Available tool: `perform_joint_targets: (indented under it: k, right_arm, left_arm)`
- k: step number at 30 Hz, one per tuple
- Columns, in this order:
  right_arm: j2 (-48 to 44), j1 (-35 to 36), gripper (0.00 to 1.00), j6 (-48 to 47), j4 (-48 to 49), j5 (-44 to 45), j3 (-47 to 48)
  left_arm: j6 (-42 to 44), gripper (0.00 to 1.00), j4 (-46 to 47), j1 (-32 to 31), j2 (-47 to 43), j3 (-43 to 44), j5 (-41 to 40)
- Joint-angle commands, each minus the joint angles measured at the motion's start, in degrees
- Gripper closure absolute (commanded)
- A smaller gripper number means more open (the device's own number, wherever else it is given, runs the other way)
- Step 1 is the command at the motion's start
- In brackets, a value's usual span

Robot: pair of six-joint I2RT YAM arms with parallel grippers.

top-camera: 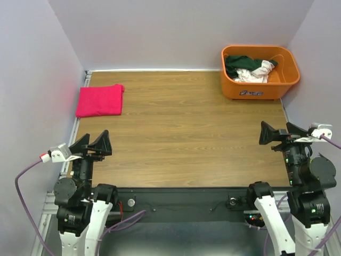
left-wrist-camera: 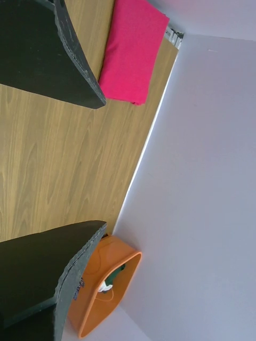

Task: Fold and stack the t-shirts
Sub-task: Grab the tshirt from the pile

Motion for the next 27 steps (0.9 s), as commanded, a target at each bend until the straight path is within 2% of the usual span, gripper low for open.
perform_joint_targets:
  k: [1,5,10,12,13,18,20,27]
  right_arm:
    - [2.2,0.5,0.0,-1.4,1.3,-0.8,0.3]
    - [7.6,0.5,0.0,-0.3,3.2,1.2,0.2]
    - [25.7,0.5,0.0,1.1,6.3,-2.2,5.1]
    - [33.1,0.5,0.0,2.6,7.0,-0.4,8.4]
    - [40.5,0.5,0.0,3.5,7.0,1.2,13.3]
    - [62.1,0.0,0.0,5.5,5.8,12.8,28.6]
    - [71.6,-1.5,0.0,5.3,5.8,13.1,36.1]
    - [94.7,-5.4,0.0,4.2,5.7,14.5,55.9]
  left_arm:
    - [0.2,0.01,5.0,0.1,-0.6,-1.9,1.0]
    - [-0.3,0.01,6.1,0.0,-2.2,-4.7,1.8]
    - [-1.7,0.01,7.6,0.0,-2.9,-9.0,4.6]
    - [-1.5,0.01,7.6,0.1,-2.8,-9.0,4.6]
    - [-1.4,0.01,7.5,0.0,-2.8,-9.1,4.3]
    - [-1.2,0.01,7.8,0.1,-3.2,-9.3,4.3]
    - [-1.3,0.01,7.3,0.1,-3.8,-9.2,4.0]
    - [-0.8,0.01,8.5,0.5,-3.1,-9.6,6.2]
